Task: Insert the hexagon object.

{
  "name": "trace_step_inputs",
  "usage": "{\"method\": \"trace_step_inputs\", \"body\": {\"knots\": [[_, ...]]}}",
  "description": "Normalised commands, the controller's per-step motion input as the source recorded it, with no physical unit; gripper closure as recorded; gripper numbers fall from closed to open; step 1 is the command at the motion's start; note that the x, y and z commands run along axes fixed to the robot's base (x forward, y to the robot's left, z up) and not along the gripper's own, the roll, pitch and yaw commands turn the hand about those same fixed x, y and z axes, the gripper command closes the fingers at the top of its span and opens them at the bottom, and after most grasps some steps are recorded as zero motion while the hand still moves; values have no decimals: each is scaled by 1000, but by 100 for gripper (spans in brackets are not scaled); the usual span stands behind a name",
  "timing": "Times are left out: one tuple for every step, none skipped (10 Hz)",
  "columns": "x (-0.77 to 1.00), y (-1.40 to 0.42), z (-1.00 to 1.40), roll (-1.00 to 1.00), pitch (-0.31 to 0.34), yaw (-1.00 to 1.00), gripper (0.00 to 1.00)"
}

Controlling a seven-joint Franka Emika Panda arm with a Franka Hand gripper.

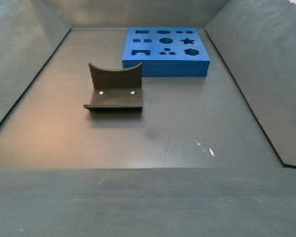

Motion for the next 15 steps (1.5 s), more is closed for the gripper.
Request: {"method": "trace_step_inputs", "body": {"knots": [[-309, 1000, -1000, 44, -83, 0, 100], [-326, 1000, -1000, 31, -84, 0, 100], [-246, 1000, -1000, 0, -87, 0, 100], [-163, 963, -754, -113, -181, 0, 100], [-134, 903, -571, -230, -227, 0, 100], [-109, 817, -380, -346, -274, 0, 100], [-109, 671, -174, -443, -346, 0, 100], [-383, 491, -154, -471, -297, -31, 100], [-720, 177, -269, -376, -259, -114, 100], [-489, 0, -246, -266, -233, 0, 100], [-503, -83, -209, -157, -170, 97, 100], [-509, -74, -120, 0, -126, 100, 100], [-483, -100, -131, 23, -84, 0, 100], [-363, -69, -111, 0, -59, 0, 100], [-283, -134, -240, -9, -41, 0, 100]]}}
